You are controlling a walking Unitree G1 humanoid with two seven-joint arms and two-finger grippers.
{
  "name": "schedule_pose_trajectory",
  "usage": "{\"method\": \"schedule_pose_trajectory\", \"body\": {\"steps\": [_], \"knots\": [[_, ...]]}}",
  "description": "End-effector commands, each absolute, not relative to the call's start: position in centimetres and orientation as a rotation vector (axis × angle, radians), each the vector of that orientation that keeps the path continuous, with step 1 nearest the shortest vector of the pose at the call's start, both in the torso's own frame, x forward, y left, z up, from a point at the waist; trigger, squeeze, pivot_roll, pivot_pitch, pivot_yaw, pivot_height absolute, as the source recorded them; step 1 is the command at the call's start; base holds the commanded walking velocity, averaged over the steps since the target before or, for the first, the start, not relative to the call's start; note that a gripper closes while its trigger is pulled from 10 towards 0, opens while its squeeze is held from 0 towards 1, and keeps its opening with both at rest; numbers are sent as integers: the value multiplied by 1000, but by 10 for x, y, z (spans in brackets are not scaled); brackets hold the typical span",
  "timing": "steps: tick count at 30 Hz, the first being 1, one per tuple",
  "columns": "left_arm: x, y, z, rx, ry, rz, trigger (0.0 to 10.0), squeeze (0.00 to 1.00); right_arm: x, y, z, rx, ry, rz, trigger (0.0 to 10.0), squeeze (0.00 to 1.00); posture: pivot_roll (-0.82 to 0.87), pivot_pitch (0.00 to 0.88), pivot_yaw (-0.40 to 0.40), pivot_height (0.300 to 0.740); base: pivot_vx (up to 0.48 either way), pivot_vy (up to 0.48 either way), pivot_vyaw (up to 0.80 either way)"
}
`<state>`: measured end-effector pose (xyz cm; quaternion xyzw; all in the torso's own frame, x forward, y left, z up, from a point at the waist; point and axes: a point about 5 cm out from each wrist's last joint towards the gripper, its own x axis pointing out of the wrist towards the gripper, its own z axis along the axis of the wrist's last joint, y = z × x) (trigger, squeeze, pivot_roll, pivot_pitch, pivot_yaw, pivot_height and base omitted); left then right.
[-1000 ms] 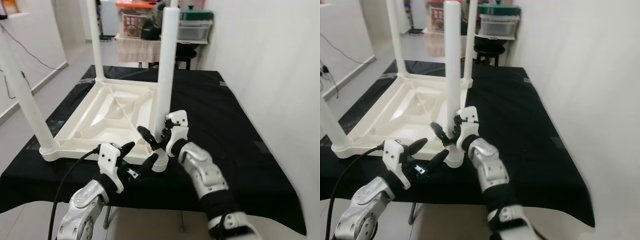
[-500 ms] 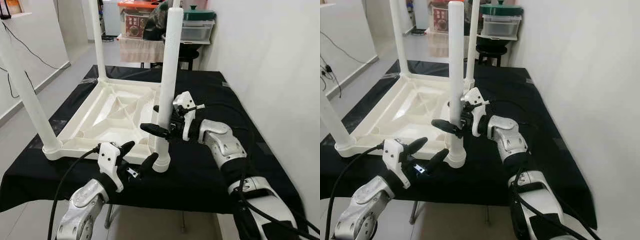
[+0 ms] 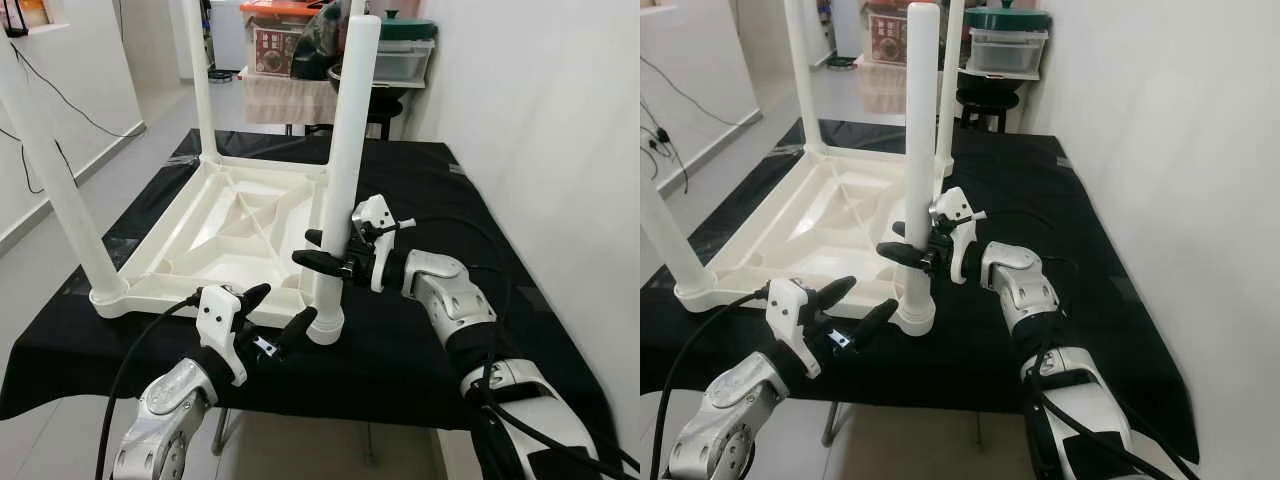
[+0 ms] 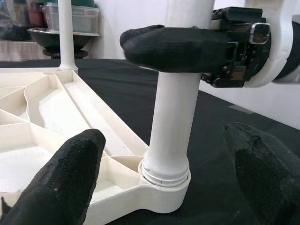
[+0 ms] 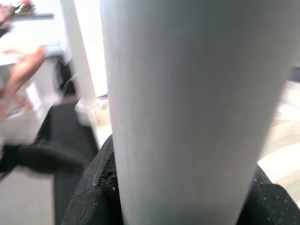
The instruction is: Building children table
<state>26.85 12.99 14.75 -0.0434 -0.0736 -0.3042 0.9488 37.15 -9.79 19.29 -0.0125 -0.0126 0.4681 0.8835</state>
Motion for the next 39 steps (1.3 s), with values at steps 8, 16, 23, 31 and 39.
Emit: {"method": "schedule_pose_trajectory", "body": {"steps": [8,16,23,31,39], "knots": [[269,133,144,-97,-134,-624,10000,0,341,-55,158,92,8,506,0,0,-15,0,-60,740,0,0,0],[270,131,144,-80,-134,-628,10000,0,350,-62,153,75,56,472,10000,0,0,0,-79,740,0,0,0],[270,124,143,-94,-136,-625,10000,0,351,-63,178,62,-1,724,10000,388,-14,0,-83,740,0,0,0],[270,119,138,-96,-131,-622,10000,0,366,-78,197,-72,-12,1143,10000,0,-17,0,-93,740,0,0,0],[268,117,134,-102,-125,-620,10000,0,369,-83,192,-84,112,1307,5059,0,-21,0,-96,740,0,0,0]]}}
